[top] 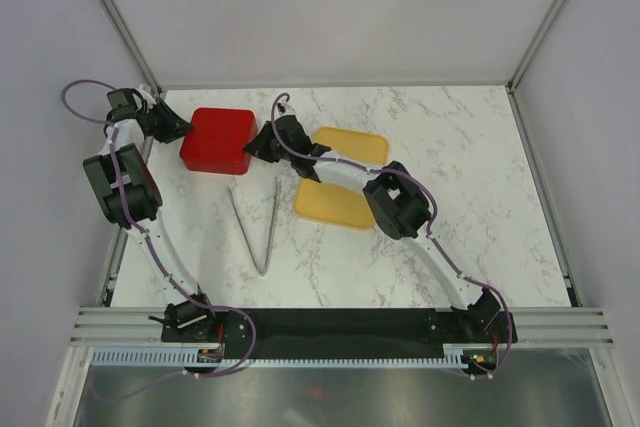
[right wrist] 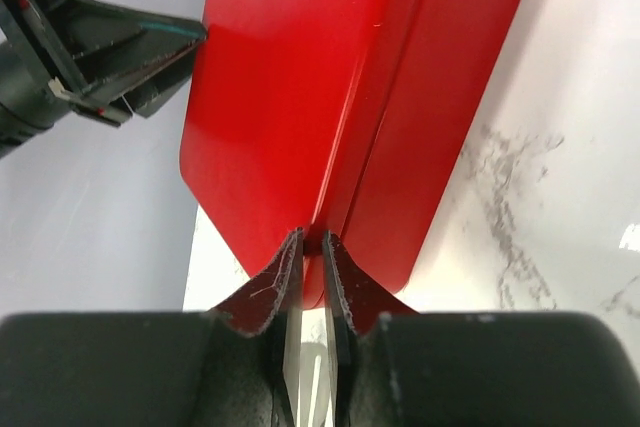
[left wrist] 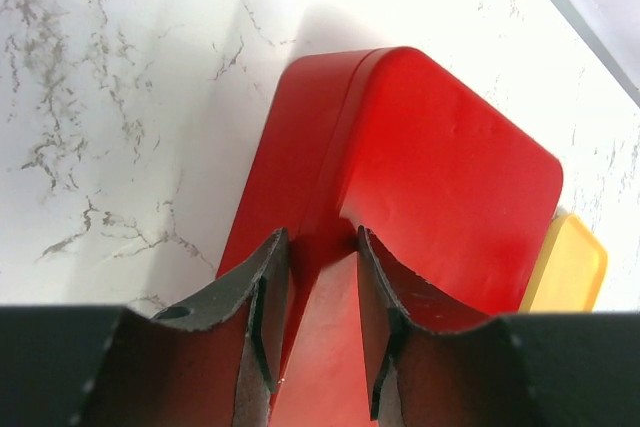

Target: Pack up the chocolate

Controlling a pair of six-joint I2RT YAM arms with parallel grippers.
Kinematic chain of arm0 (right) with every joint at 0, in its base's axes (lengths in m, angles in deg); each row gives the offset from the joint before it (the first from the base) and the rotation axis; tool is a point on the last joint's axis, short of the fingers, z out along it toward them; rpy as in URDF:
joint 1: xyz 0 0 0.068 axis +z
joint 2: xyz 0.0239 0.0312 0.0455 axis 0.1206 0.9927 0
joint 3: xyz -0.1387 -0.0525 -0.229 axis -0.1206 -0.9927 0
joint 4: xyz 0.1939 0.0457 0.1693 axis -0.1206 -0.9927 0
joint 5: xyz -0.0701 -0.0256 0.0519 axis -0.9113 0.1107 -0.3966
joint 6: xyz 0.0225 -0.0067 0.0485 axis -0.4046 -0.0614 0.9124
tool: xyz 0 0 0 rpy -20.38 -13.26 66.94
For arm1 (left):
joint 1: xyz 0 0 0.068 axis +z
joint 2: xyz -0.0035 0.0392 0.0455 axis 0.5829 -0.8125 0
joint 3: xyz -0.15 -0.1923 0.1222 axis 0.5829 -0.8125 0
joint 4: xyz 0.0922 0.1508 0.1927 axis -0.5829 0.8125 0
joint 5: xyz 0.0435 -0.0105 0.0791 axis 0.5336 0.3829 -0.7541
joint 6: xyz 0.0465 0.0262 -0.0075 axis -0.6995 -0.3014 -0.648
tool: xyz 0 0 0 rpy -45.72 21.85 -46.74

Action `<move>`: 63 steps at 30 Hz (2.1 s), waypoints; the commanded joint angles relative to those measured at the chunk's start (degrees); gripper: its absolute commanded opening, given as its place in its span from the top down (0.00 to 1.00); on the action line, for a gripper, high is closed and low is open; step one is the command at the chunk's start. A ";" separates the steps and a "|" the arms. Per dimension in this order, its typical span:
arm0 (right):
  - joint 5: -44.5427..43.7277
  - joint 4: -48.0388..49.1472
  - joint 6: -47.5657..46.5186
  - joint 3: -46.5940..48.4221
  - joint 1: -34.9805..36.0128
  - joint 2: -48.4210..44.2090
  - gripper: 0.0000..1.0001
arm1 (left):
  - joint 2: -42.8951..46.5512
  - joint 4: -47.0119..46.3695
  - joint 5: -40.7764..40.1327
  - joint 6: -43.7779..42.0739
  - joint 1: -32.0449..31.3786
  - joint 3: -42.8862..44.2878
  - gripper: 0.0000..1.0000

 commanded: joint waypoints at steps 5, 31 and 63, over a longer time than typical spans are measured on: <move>1.45 -8.11 -1.16 -6.75 2.08 -3.85 0.78 | -1.65 4.36 4.03 -4.61 -2.57 -0.97 0.61; 14.28 5.97 4.10 11.17 -6.45 4.74 0.78 | -1.57 4.36 2.81 -4.35 -5.56 -1.94 0.62; 18.58 0.50 -9.69 1.43 -8.21 -11.14 0.71 | 7.65 10.87 -17.06 3.12 -0.55 -4.66 0.54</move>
